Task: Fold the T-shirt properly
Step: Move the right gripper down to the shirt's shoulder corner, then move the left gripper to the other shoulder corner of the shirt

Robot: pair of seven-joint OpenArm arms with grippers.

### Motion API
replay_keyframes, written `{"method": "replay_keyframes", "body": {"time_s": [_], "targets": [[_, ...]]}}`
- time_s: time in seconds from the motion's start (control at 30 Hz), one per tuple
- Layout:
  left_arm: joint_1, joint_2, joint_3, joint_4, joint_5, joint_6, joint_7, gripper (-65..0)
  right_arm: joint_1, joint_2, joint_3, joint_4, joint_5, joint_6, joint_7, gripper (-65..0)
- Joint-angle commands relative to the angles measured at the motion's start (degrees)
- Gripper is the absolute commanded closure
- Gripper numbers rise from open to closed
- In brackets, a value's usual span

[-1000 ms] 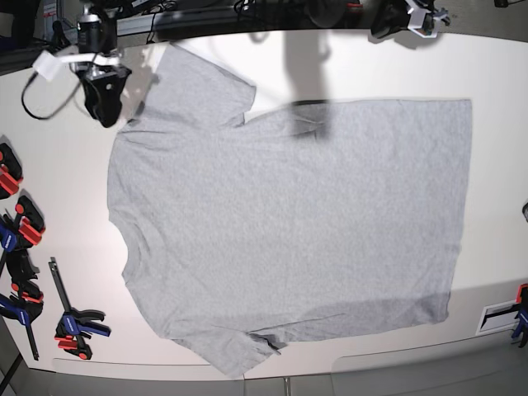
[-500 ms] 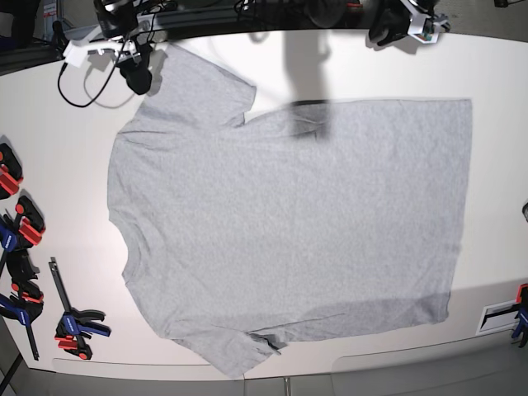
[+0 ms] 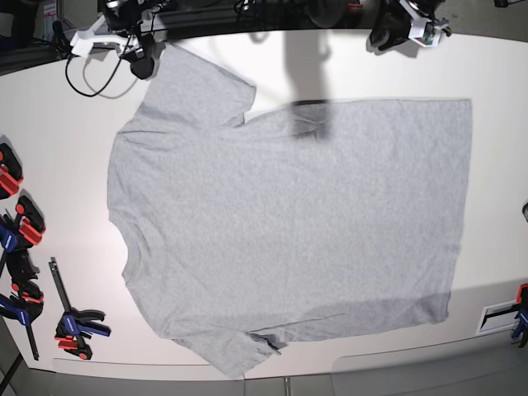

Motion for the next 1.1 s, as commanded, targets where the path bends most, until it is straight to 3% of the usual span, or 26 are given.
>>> {"method": "replay_keyframes", "body": {"time_s": [0.0,0.2,0.6,0.67,0.73,0.8,0.93,1.07], "targets": [[0.63,-0.37,-0.26,0.92,-0.74,-0.22,-1.31,-7.9,-0.33,0.20,-0.50,0.87,-0.04,0.00,0.44,-26.9],[0.00,-0.35,-0.26,0.92,-0.74,-0.22,-1.31,-14.7,-0.15,0.17,-6.23,0.87,-4.68,-3.08,1.33,-26.9],[-0.07,-0.35,-0.26,0.92,-0.76,-0.22,-1.38,-14.7,-0.17,0.15,-14.80,0.87,-7.54,-3.17,1.62,-26.3],[-0.28,-0.35,-0.26,0.92,-0.74,-0.24,-1.40,-14.7,-0.17,0.15,-14.99,0.87,-7.54,-2.03,1.97,-17.7],[-0.68,-0.35,-0.26,0.92,-0.66,-0.24,-1.31,-14.7,-0.17,0.15,-14.99,0.87,-7.54,0.26,1.95,0.0],[-1.29,-0.35,-0.26,0.92,1.09,-0.11,-1.09,-15.4,-0.17,0.15,-14.99,0.87,-7.52,3.04,1.88,0.0],[-3.96,-0.52,-0.52,0.92,2.73,8.41,3.13,-24.4,-0.17,0.15,-14.99,0.87,-7.54,4.85,1.88,0.0],[-7.69,-0.50,-4.35,0.92,0.90,10.91,8.13,-25.9,-0.20,0.15,-14.99,0.87,-7.54,4.85,1.88,0.0]]}}
